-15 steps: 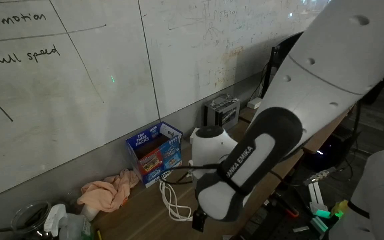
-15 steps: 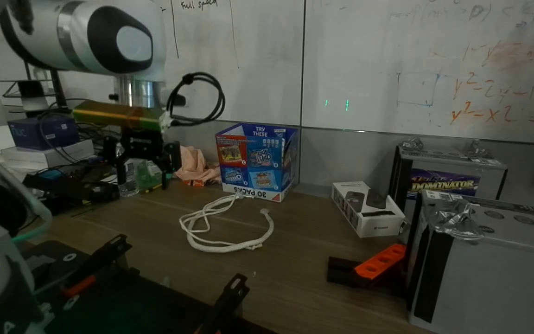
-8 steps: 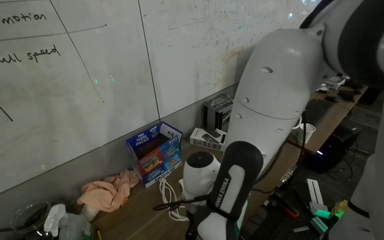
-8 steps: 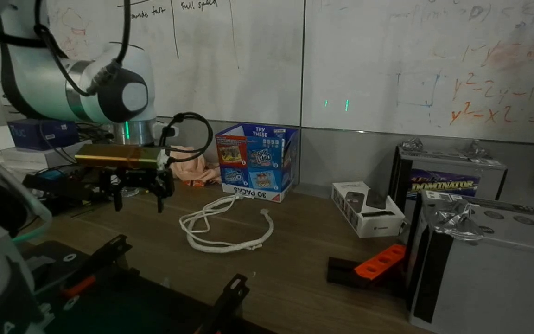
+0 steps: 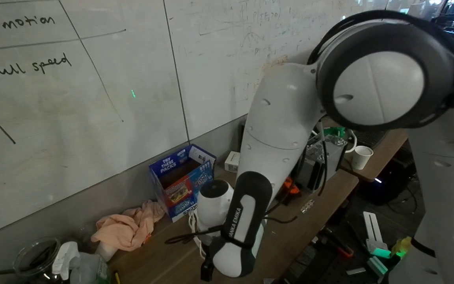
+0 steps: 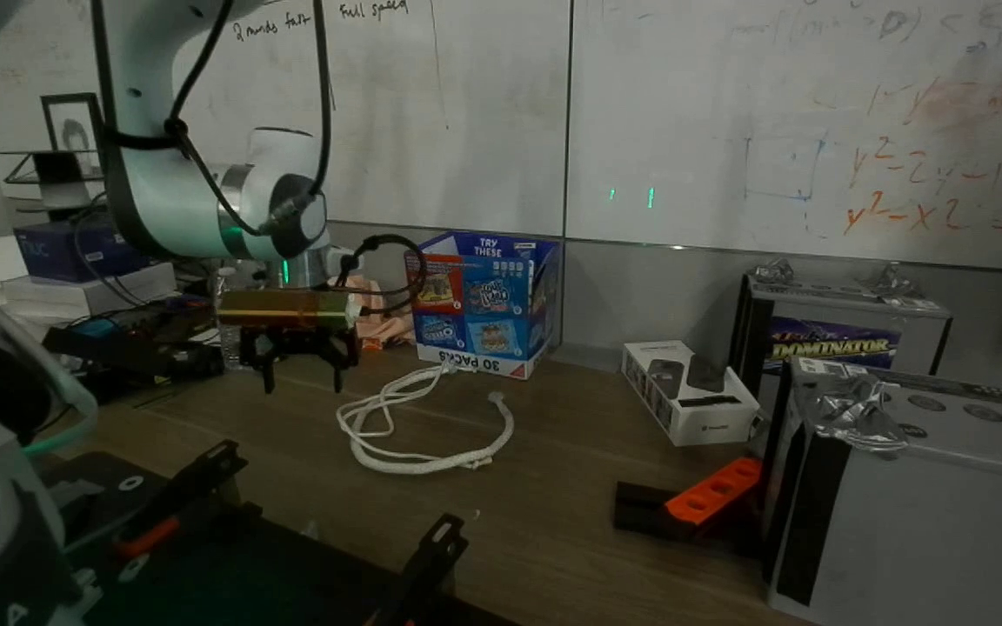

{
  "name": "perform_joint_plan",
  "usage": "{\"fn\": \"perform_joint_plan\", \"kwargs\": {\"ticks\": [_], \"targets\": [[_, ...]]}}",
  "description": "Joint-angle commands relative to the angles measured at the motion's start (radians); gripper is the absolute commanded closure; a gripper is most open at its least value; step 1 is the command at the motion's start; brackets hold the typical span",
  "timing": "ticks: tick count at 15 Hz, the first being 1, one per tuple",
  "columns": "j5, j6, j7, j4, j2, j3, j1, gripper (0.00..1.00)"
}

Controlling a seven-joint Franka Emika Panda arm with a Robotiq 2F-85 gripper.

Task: Put the ropes inside the box.

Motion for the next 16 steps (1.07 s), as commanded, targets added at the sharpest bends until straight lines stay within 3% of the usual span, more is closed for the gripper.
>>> {"fn": "perform_joint_plan", "kwargs": {"ticks": [1,7,16], "targets": [[-0.065,0.013,0.011,0.134,0.129,-0.05,0.022,0.0],[-0.12,0.004,0.012,0.27,0.272,-0.115,0.045,0.0],[-0.138,-0.043,0.0,0.367,0.318,-0.123,0.031,0.0]]}}
